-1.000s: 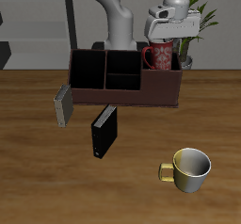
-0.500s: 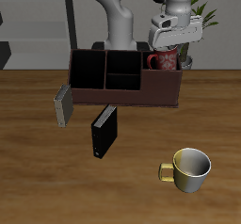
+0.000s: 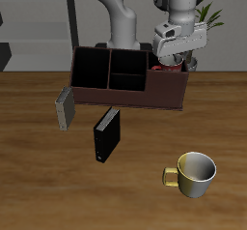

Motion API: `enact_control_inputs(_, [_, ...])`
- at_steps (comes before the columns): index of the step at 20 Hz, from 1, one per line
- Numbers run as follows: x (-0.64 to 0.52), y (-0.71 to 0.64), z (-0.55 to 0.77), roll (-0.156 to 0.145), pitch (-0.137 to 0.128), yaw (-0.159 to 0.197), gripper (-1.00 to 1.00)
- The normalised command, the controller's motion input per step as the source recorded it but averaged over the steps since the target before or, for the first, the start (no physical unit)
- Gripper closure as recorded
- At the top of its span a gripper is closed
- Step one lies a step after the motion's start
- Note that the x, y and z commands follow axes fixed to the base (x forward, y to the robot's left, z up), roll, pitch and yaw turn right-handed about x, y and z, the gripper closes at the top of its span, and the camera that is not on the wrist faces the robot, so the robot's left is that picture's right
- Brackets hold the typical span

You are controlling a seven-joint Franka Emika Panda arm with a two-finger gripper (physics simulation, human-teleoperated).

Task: Place the red mug into the back desk caddy's right compartment

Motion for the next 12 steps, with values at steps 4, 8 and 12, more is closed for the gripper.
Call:
enact_control_inputs(4, [0.00,-0.14,-0.24,-0.007,0.043,-0.008,1.00])
enact_control_inputs(8, [-0.02,-0.18,-0.20,-0.022,0.037,-0.011,1.00])
enact_control_inputs(12, [0.02,-0.08,-0.11,-0.015,0.024,-0.011,1.00])
